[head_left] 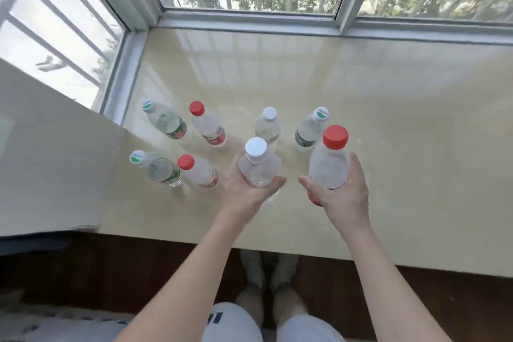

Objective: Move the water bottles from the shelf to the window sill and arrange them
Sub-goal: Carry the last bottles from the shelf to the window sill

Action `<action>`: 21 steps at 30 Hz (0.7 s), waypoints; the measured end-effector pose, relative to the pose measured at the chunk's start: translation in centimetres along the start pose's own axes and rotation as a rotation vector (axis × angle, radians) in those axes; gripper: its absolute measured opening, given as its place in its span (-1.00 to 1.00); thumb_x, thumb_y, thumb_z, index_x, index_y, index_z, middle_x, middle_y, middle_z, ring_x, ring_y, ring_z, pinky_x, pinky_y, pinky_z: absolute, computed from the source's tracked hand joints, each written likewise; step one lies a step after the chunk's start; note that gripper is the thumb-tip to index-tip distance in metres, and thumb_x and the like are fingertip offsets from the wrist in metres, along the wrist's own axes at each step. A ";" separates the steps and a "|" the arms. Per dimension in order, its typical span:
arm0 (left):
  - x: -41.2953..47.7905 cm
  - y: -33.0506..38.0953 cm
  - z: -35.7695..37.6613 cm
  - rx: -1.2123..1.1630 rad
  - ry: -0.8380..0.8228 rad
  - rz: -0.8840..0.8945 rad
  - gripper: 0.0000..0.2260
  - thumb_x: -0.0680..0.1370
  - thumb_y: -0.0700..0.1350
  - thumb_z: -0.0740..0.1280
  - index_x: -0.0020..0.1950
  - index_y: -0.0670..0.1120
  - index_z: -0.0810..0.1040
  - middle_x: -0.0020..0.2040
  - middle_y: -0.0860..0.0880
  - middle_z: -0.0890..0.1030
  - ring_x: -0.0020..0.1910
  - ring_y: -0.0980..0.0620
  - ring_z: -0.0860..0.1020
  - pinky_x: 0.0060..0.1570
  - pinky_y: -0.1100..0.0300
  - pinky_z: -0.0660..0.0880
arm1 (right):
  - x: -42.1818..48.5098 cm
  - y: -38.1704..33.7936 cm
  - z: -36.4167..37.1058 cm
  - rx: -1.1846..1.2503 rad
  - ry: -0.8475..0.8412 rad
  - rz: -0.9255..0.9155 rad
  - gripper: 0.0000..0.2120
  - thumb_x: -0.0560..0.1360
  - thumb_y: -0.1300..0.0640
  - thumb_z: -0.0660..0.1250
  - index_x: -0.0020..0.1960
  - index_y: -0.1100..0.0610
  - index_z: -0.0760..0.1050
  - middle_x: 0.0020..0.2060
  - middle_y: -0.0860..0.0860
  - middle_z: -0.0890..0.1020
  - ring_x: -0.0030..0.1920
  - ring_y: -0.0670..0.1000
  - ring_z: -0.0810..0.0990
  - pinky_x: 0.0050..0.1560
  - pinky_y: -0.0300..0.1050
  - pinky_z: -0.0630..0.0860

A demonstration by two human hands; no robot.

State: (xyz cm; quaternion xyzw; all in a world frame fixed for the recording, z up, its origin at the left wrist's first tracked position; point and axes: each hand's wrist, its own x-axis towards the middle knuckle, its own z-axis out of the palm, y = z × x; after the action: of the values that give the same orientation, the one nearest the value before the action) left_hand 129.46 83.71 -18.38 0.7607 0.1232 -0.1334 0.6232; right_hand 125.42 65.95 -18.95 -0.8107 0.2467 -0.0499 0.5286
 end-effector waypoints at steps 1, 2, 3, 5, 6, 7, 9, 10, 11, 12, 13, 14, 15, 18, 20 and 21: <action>0.6 -0.9 0.3 -0.010 -0.004 -0.002 -0.49 0.30 -0.25 0.62 0.16 0.00 0.53 -0.05 0.16 0.64 -0.08 0.31 0.60 -0.10 0.42 0.49 | 0.3 1.1 0.4 0.005 0.016 0.012 -0.35 0.20 -0.15 0.63 0.20 -0.13 0.43 0.05 -0.17 0.57 0.13 -0.07 0.56 0.13 0.08 0.55; 1.3 -2.0 0.4 -0.019 -0.011 -0.002 -0.47 0.30 -0.25 0.63 0.19 -0.04 0.52 -0.04 0.14 0.64 -0.07 0.29 0.60 -0.08 0.41 0.49 | 0.6 2.1 0.9 0.010 0.026 0.030 -0.36 0.21 -0.11 0.65 0.19 -0.13 0.44 0.04 -0.21 0.58 0.12 -0.13 0.55 0.15 0.03 0.54; 2.0 -3.0 0.6 -0.020 -0.018 -0.001 -0.45 0.29 -0.23 0.64 0.20 -0.04 0.51 -0.02 0.12 0.64 -0.05 0.27 0.61 -0.07 0.40 0.50 | 1.1 3.1 1.5 0.016 0.033 0.048 -0.37 0.21 -0.09 0.66 0.18 -0.12 0.45 0.01 -0.22 0.59 0.10 -0.15 0.56 0.14 0.02 0.55; 3.2 -4.6 0.9 -0.010 -0.035 0.009 -0.46 0.27 -0.16 0.63 0.17 0.03 0.51 0.00 0.10 0.64 -0.03 0.25 0.60 -0.06 0.39 0.50 | 2.2 5.1 2.7 0.023 0.027 0.076 -0.37 0.18 -0.12 0.67 0.15 -0.08 0.46 -0.04 -0.18 0.62 0.03 -0.06 0.61 0.05 0.04 0.58; 3.8 -5.3 1.2 -0.002 -0.037 0.017 -0.48 0.25 -0.12 0.62 0.13 0.08 0.50 0.00 0.11 0.63 -0.03 0.25 0.60 -0.06 0.40 0.50 | 2.8 5.9 3.2 0.012 0.016 0.080 -0.36 0.17 -0.11 0.67 0.14 -0.05 0.46 -0.05 -0.15 0.63 -0.01 -0.02 0.62 0.00 0.00 0.58; 4.3 -5.8 1.5 0.010 -0.031 0.023 -0.49 0.24 -0.09 0.61 0.10 0.12 0.50 0.00 0.12 0.63 -0.04 0.26 0.59 -0.07 0.40 0.50 | 3.3 6.6 3.7 -0.002 0.006 0.073 -0.36 0.18 -0.10 0.68 0.15 -0.03 0.46 -0.05 -0.14 0.63 -0.02 -0.02 0.61 -0.03 -0.08 0.55; 5.2 -6.8 2.0 0.024 -0.012 0.036 -0.51 0.22 -0.05 0.60 0.06 0.14 0.49 -0.03 0.13 0.63 -0.06 0.24 0.60 -0.08 0.39 0.50 | 4.4 7.8 4.5 -0.014 0.003 0.056 -0.34 0.19 -0.06 0.68 0.19 -0.02 0.46 -0.02 -0.17 0.61 0.02 -0.04 0.59 0.00 -0.17 0.51; 5.8 -7.5 2.2 0.037 -0.004 0.049 -0.51 0.21 -0.03 0.60 0.07 0.12 0.49 -0.03 0.11 0.63 -0.04 0.19 0.61 -0.07 0.35 0.52 | 4.9 8.4 4.8 -0.013 0.005 0.050 -0.33 0.20 -0.06 0.68 0.21 -0.02 0.46 0.00 -0.18 0.60 0.05 -0.04 0.58 0.04 -0.17 0.51; 6.2 -8.0 2.3 0.055 -0.004 0.064 -0.49 0.20 0.01 0.61 0.08 0.11 0.50 -0.02 0.09 0.64 0.00 0.13 0.61 -0.03 0.29 0.54 | 5.3 9.0 5.1 -0.011 0.010 0.045 -0.32 0.20 -0.05 0.68 0.22 -0.01 0.45 0.02 -0.17 0.59 0.08 -0.04 0.57 0.07 -0.15 0.51; 6.6 -8.6 2.5 0.069 -0.007 0.075 -0.47 0.19 0.05 0.61 0.09 0.13 0.50 -0.01 0.09 0.64 0.03 0.07 0.62 0.01 0.22 0.56 | 5.6 9.6 5.3 -0.011 0.014 0.044 -0.32 0.20 -0.05 0.68 0.22 0.00 0.45 0.02 -0.16 0.58 0.09 -0.04 0.56 0.08 -0.14 0.51; 7.0 -9.2 2.6 0.079 -0.012 0.080 -0.47 0.18 0.09 0.60 0.08 0.18 0.49 -0.02 0.13 0.64 0.05 0.04 0.61 0.03 0.18 0.56 | 5.8 10.2 5.6 -0.011 0.017 0.049 -0.31 0.20 -0.04 0.68 0.21 0.01 0.45 0.01 -0.17 0.58 0.08 -0.07 0.55 0.08 -0.16 0.50; 7.3 -9.7 2.7 0.091 -0.017 0.082 -0.48 0.17 0.12 0.59 0.06 0.22 0.48 -0.04 0.19 0.63 0.05 0.04 0.61 0.03 0.16 0.56 | 6.0 10.7 5.7 -0.013 0.020 0.058 -0.31 0.19 -0.03 0.68 0.22 0.01 0.45 0.01 -0.19 0.57 0.07 -0.10 0.54 0.06 -0.21 0.49; 7.6 -10.1 2.8 0.106 -0.021 0.087 -0.49 0.17 0.12 0.59 0.03 0.24 0.47 -0.07 0.23 0.62 0.04 0.05 0.61 0.02 0.15 0.57 | 6.1 11.3 5.9 -0.014 0.024 0.062 -0.30 0.18 -0.05 0.68 0.22 0.01 0.44 0.01 -0.20 0.58 0.06 -0.12 0.54 0.05 -0.23 0.47; 8.2 -11.3 2.9 0.142 -0.037 0.111 -0.49 0.21 0.05 0.62 0.07 0.20 0.49 -0.07 0.18 0.62 0.03 0.03 0.60 0.04 0.04 0.59 | 6.2 12.5 6.4 -0.027 0.038 0.052 -0.27 0.13 -0.15 0.64 0.20 0.00 0.44 0.01 -0.14 0.60 0.07 -0.05 0.56 0.07 -0.17 0.49; 8.3 -11.9 2.8 0.144 -0.038 0.114 -0.46 0.22 0.04 0.63 0.11 0.14 0.50 -0.05 0.13 0.63 0.04 0.01 0.61 0.07 -0.03 0.59 | 6.1 13.1 6.5 -0.030 0.032 0.035 -0.28 0.15 -0.10 0.67 0.19 0.03 0.43 -0.03 -0.18 0.58 0.02 -0.09 0.54 0.03 -0.30 0.46; 8.3 -12.0 2.8 0.131 -0.033 0.112 -0.44 0.21 0.06 0.63 0.13 0.11 0.50 -0.04 0.11 0.64 0.04 -0.02 0.61 0.07 -0.08 0.58 | 6.0 13.3 6.5 -0.033 0.031 0.023 -0.28 0.17 -0.07 0.68 0.20 0.05 0.43 -0.05 -0.22 0.56 -0.01 -0.14 0.51 -0.01 -0.42 0.41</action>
State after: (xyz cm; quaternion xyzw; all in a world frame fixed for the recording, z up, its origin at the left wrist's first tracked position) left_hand 132.86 83.48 -32.89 0.8033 0.0609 -0.1187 0.5804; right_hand 128.27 64.40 -34.65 -0.8156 0.2651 -0.0522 0.5116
